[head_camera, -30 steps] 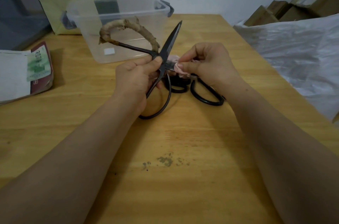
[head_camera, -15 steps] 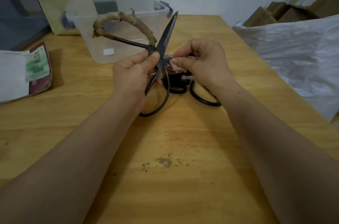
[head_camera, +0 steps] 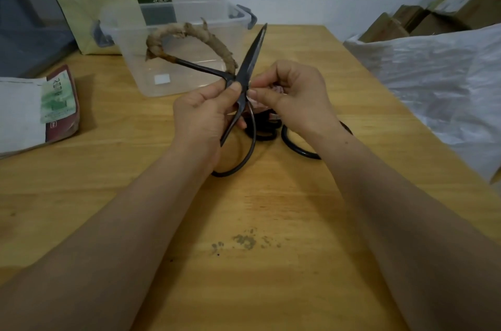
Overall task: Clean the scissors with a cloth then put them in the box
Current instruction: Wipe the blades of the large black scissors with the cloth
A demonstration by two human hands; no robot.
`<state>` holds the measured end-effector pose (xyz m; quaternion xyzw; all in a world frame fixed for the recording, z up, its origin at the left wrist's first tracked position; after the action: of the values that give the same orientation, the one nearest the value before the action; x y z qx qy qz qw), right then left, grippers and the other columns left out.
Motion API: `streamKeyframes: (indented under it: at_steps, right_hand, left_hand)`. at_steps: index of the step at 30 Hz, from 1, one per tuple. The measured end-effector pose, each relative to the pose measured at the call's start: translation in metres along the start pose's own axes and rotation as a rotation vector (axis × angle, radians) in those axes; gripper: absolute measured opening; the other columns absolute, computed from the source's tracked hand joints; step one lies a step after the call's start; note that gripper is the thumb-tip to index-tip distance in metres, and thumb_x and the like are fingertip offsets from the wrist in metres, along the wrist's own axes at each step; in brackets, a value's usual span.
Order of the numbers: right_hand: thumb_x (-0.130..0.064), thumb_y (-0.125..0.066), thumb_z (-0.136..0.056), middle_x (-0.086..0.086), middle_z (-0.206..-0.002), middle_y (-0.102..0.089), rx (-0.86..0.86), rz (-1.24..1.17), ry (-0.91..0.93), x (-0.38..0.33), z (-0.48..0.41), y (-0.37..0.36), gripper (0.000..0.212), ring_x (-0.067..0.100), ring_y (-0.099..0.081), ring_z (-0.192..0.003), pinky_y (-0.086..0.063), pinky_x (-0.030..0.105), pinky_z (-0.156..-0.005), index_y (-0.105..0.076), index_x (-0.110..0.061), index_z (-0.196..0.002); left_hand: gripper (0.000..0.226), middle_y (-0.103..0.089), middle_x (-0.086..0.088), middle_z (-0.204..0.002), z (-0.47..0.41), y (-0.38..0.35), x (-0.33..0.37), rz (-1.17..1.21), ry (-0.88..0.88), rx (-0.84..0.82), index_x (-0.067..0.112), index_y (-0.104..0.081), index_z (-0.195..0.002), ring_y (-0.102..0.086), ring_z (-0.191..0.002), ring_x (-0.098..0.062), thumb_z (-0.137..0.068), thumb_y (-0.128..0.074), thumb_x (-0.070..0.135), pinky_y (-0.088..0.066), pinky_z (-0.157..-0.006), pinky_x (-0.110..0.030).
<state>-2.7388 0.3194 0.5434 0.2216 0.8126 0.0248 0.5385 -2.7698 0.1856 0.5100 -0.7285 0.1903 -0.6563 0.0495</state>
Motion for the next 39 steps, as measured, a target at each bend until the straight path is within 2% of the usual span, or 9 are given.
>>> streamKeyframes:
  at_steps: [8,10,13,18,23,29,33,36,39]
  right_hand:
    - [-0.004,-0.074,-0.079,-0.006,-0.082,-0.068,0.063,0.092,-0.015,0.015,-0.003,0.016,0.022,0.007,-0.067,-0.077,-0.055,0.022,-0.072,-0.063,-0.022,-0.072]
    - [-0.004,-0.073,-0.079,-0.003,-0.08,-0.068,0.036,0.088,0.002,0.004,-0.005,0.007,0.022,0.005,-0.067,-0.073,-0.057,0.024,-0.067,-0.063,-0.022,-0.072]
    - [0.0,-0.07,-0.08,0.01,-0.083,-0.067,-0.031,0.041,0.0,-0.009,-0.011,-0.006,0.024,0.019,-0.07,-0.075,-0.06,0.034,-0.064,-0.061,-0.019,-0.071]
    - [-0.001,-0.071,-0.08,-0.005,-0.077,-0.064,0.009,0.061,-0.021,0.001,-0.003,0.0,0.016,-0.004,-0.062,-0.065,-0.05,0.012,-0.06,-0.064,-0.014,-0.076]
    - [-0.009,-0.074,-0.08,-0.014,-0.082,-0.067,0.076,0.218,-0.017,0.012,-0.005,0.018,0.024,0.002,-0.063,-0.078,-0.052,0.019,-0.073,-0.062,-0.028,-0.072]
    - [0.0,-0.07,-0.081,0.0,-0.079,-0.065,0.029,0.059,0.01,-0.004,-0.004,0.001,0.021,-0.001,-0.065,-0.065,-0.052,0.015,-0.057,-0.061,-0.017,-0.074]
    - [-0.004,-0.073,-0.079,0.002,-0.085,-0.069,0.038,0.154,0.012,0.007,-0.006,0.012,0.023,0.017,-0.068,-0.083,-0.058,0.036,-0.075,-0.063,-0.024,-0.072]
    - [-0.005,-0.073,-0.079,0.003,-0.088,-0.07,0.082,0.172,-0.017,0.015,-0.005,0.022,0.023,0.019,-0.068,-0.086,-0.056,0.041,-0.08,-0.063,-0.025,-0.072]
    - [-0.004,-0.072,-0.08,0.003,-0.086,-0.07,0.077,0.103,-0.014,0.009,-0.003,0.012,0.018,0.01,-0.068,-0.076,-0.059,0.03,-0.068,-0.063,-0.019,-0.074]
  left_hand:
    - [0.017,-0.065,0.005,-0.057,-0.004,0.008,0.007,0.008,-0.029,0.045,-0.006,-0.064,-0.103,-0.055,-0.047,-0.006,-0.09,-0.058,0.003,-0.044,-0.045,-0.023]
    - [0.014,-0.068,0.004,-0.062,-0.002,0.006,0.008,-0.006,-0.044,0.036,-0.002,-0.066,-0.1,-0.057,-0.05,-0.007,-0.09,-0.057,0.004,-0.044,-0.046,-0.023]
    - [0.012,-0.069,-0.003,-0.07,-0.003,0.004,0.007,-0.005,-0.044,0.024,0.003,-0.068,-0.096,-0.059,-0.054,-0.01,-0.09,-0.058,0.004,-0.044,-0.047,-0.024]
    - [0.028,-0.067,-0.012,-0.077,-0.002,0.007,0.0,0.06,0.038,0.067,-0.009,-0.062,-0.112,-0.058,-0.054,-0.015,-0.086,-0.063,0.003,-0.044,-0.044,-0.024]
    - [0.035,-0.065,-0.013,-0.081,-0.006,0.009,0.002,0.1,0.039,0.093,-0.011,-0.056,-0.119,-0.058,-0.049,-0.01,-0.086,-0.062,0.001,-0.043,-0.043,-0.023]
    - [0.024,-0.067,-0.015,-0.083,-0.002,-0.001,0.0,0.031,0.029,0.015,-0.007,-0.063,-0.11,-0.06,-0.059,-0.015,-0.089,-0.059,0.004,-0.046,-0.047,-0.023]
    - [0.035,-0.064,-0.015,-0.08,-0.005,0.011,0.0,0.082,0.054,0.097,-0.011,-0.058,-0.117,-0.056,-0.057,-0.017,-0.085,-0.064,0.003,-0.045,-0.044,-0.024]
    - [0.035,-0.067,-0.006,-0.071,-0.006,0.013,0.004,0.079,0.027,0.105,-0.012,-0.058,-0.117,-0.057,-0.051,-0.009,-0.086,-0.063,0.002,-0.046,-0.044,-0.023]
    - [0.027,-0.066,0.003,-0.061,-0.004,0.006,0.003,0.053,0.001,0.073,-0.011,-0.061,-0.112,-0.056,-0.047,-0.005,-0.088,-0.059,0.002,-0.045,-0.045,-0.023]
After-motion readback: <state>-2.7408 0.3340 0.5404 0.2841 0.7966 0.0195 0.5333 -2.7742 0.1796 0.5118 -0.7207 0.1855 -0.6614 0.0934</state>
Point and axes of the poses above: each hand's wrist, its own z-axis away from the middle knuckle, its own y-axis out of the back of the hand, x = y × z, the point moved 8 cm from there along -z, towards the middle knuckle
